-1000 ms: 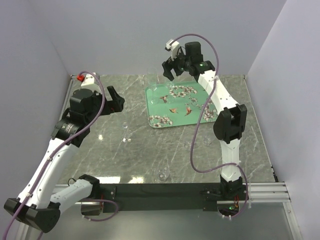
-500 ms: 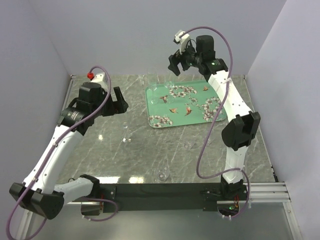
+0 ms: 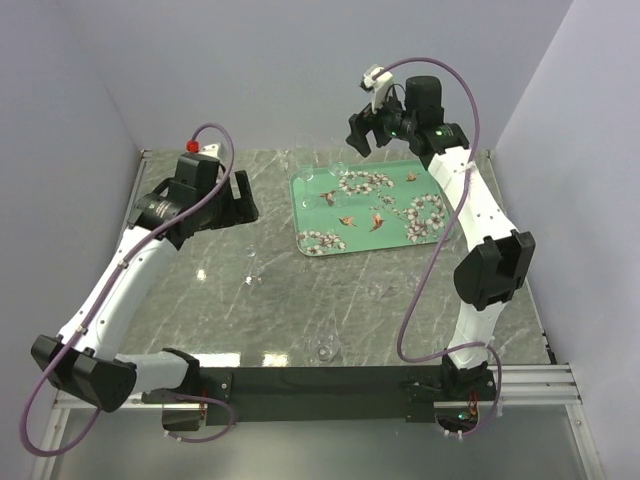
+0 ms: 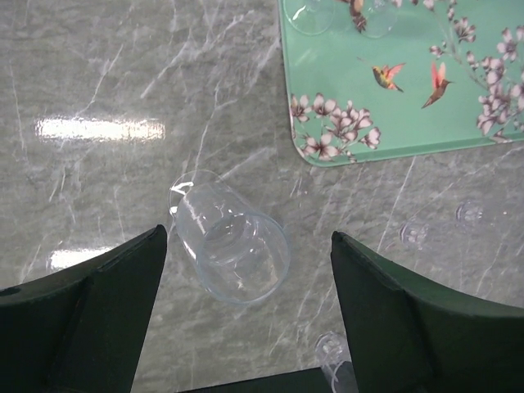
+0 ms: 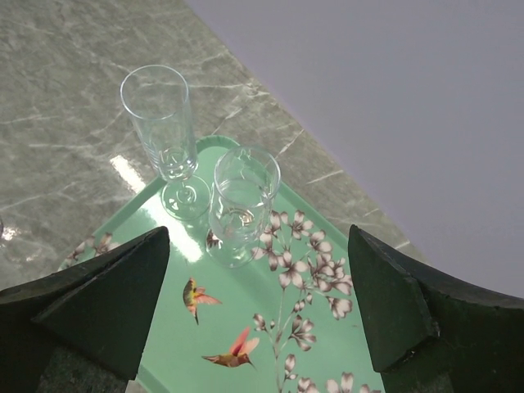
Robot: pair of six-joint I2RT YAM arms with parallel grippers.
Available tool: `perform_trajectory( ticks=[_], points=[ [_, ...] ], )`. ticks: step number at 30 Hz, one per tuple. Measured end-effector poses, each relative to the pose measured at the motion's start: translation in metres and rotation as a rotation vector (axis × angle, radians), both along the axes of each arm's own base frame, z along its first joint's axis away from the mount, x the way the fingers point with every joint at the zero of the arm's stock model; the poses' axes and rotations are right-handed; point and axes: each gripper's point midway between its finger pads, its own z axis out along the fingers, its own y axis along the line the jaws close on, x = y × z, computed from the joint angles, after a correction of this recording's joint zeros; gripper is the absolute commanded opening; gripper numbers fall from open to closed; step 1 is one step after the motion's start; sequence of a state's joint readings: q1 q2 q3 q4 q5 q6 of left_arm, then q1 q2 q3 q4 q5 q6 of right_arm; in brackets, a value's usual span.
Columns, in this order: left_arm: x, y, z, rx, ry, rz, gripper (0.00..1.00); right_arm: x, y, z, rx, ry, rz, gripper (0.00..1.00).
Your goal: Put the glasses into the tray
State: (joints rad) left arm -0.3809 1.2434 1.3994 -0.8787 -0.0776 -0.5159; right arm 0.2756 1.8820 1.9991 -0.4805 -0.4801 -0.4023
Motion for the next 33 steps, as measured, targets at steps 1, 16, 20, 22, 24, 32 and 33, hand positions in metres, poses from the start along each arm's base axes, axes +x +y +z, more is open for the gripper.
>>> perform_trajectory(
  ticks=[1,16,20,22,24,32,33],
  points=[
    [0.0,-0.001,-0.002,0.006,0.009,0.001,0.86,-0.001,-0.001,0.001,0.002,0.0,-0.001,0.96],
    [-0.002,-0.004,-0.022,0.118,0.137,0.069,0.73,-0.01,-0.015,0.007,0.029,0.001,-0.021,0.96],
    [-0.003,-0.005,-0.025,0.149,0.159,0.08,0.65,-0.011,-0.018,0.002,0.036,0.017,-0.026,0.96],
    [-0.003,-0.005,-0.027,0.17,0.174,0.09,0.6,-0.01,-0.02,-0.001,0.038,0.025,-0.031,0.96],
    [-0.003,-0.004,-0.027,0.187,0.181,0.1,0.58,-0.011,-0.022,-0.003,0.04,0.034,-0.034,0.96],
    [-0.007,-0.003,-0.028,0.217,0.196,0.12,0.41,-0.018,-0.03,-0.003,0.049,0.036,-0.045,0.96],
    [-0.008,-0.003,-0.027,0.217,0.198,0.121,0.4,-0.019,-0.031,-0.002,0.051,0.034,-0.046,0.96]
  ],
)
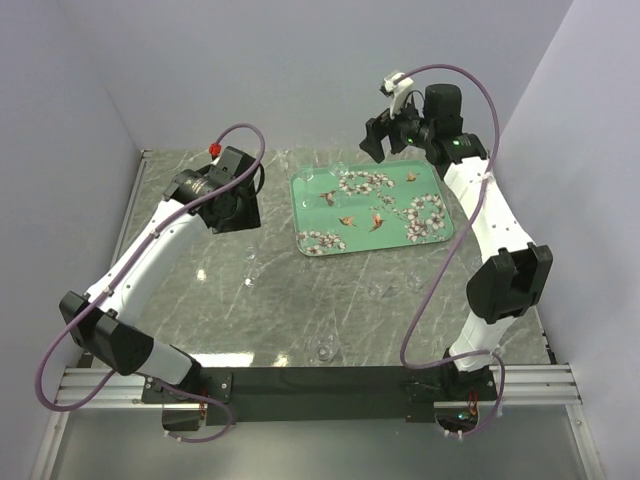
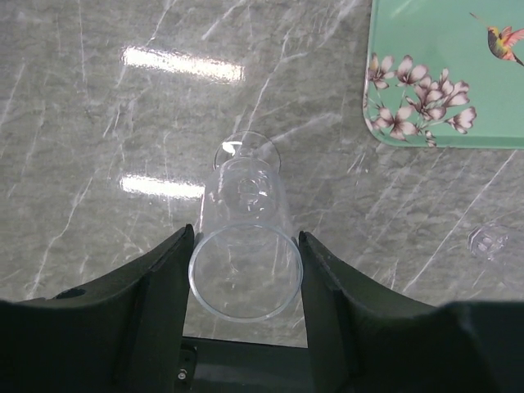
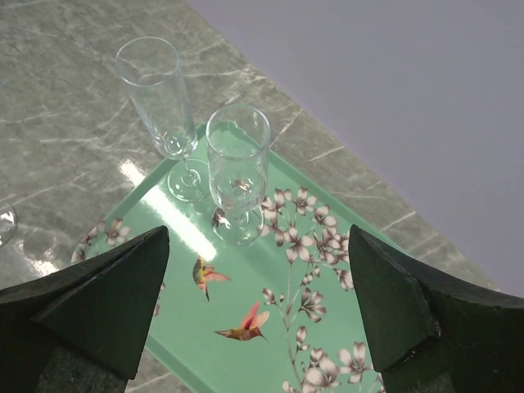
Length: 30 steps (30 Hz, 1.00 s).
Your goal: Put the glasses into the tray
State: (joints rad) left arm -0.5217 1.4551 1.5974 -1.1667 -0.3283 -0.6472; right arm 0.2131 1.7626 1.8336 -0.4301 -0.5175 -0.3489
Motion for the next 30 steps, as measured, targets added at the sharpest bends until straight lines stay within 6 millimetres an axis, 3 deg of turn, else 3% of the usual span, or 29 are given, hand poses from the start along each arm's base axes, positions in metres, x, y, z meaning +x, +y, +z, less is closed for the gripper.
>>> perform_trajectory(
  ticks=[9,14,22,30],
  points=[
    [0.001,-0.007,0.022,-0.025,-0.04,-0.017,0.34,-0.011,-0.004,0.015,0.02,-0.034,-0.005,0.96],
    [0.01,-0.015,0.04,-0.051,-0.083,-0.025,0.34,-0.016,-0.008,0.012,0.024,-0.023,-0.01,0.96],
    [0.033,-0.036,0.06,-0.091,-0.128,-0.06,0.33,-0.018,-0.015,0.003,0.025,-0.005,-0.019,0.96],
    [0.061,-0.066,0.058,-0.109,-0.126,-0.13,0.33,-0.027,-0.026,-0.001,0.027,0.004,-0.03,0.97]
  ],
)
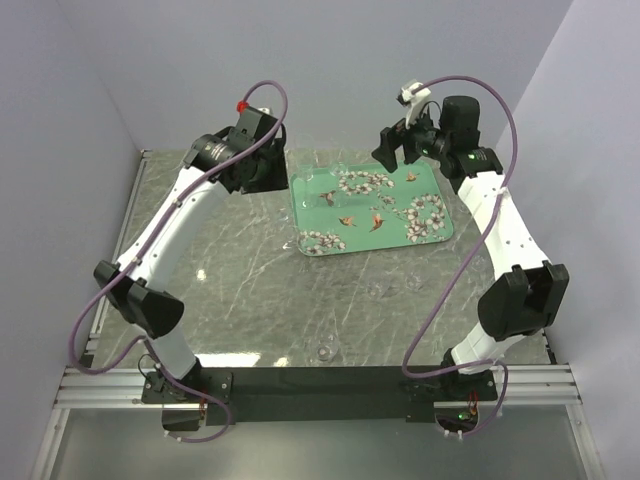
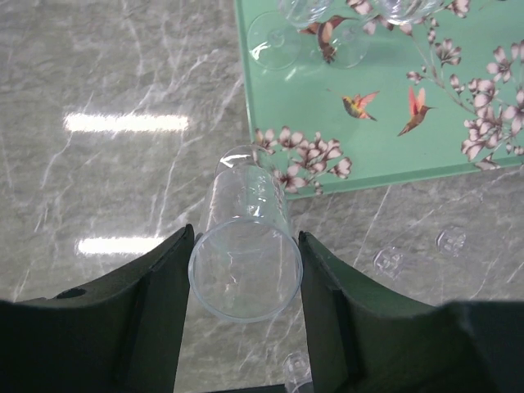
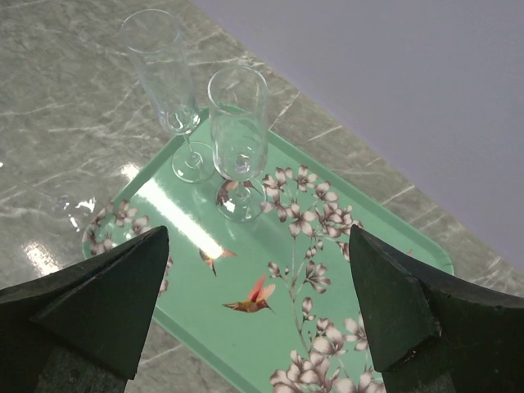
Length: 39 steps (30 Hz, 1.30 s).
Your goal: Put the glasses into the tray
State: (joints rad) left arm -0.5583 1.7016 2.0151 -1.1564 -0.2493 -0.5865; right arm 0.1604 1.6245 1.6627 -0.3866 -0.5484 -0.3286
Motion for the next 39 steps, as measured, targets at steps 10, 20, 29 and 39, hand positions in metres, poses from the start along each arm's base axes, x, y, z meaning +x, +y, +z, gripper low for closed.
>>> perform_trajectory(
  ticks=[10,20,29,39],
  points=[
    [0.036,-0.034,-0.006,-0.022,-0.024,-0.061,0.33,-0.009,-0.009,0.001,0.008,-0.001,-0.002,0.97],
    [0.058,-0.049,-0.03,-0.001,-0.006,-0.088,0.34,-0.011,-0.012,-0.005,0.013,0.015,0.003,0.97],
    [0.068,-0.056,-0.04,0.01,-0.003,-0.102,0.36,-0.011,-0.013,-0.005,0.015,0.016,0.006,0.98],
    [0.075,-0.062,-0.044,0.005,-0.007,-0.119,0.51,-0.01,-0.016,-0.006,0.016,0.017,-0.002,0.98]
  ],
)
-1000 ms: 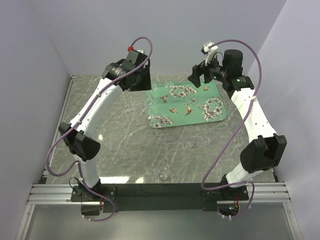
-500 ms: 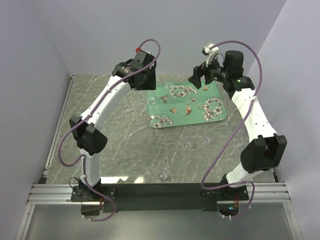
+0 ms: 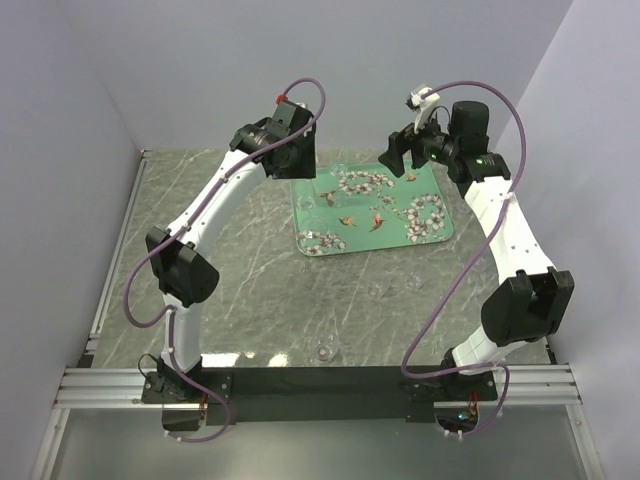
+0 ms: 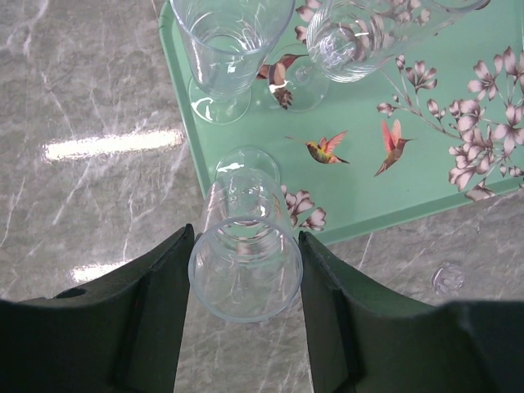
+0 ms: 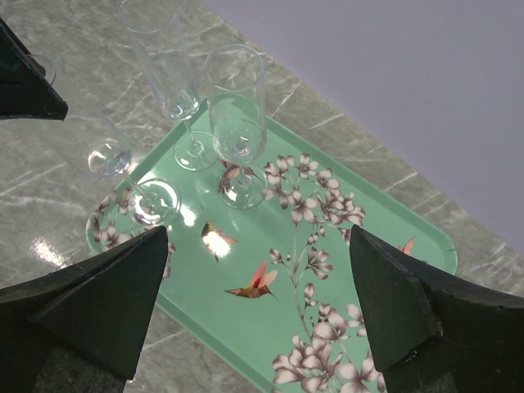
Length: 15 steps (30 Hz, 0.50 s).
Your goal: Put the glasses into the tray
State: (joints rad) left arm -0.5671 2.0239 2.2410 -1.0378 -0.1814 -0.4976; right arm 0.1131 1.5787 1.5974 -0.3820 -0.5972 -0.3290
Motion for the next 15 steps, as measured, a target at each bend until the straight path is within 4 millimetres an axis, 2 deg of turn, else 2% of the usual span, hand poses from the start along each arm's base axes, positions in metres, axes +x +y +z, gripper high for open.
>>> perform_trajectory(
  ticks=[15],
  points=[
    [0.0039,-0.0063,0.0037,-0.024,-0.018,-0.015,0.66,-0.0001,-0.0015,0.0,0.002,0.001,0.001,0.98]
  ],
)
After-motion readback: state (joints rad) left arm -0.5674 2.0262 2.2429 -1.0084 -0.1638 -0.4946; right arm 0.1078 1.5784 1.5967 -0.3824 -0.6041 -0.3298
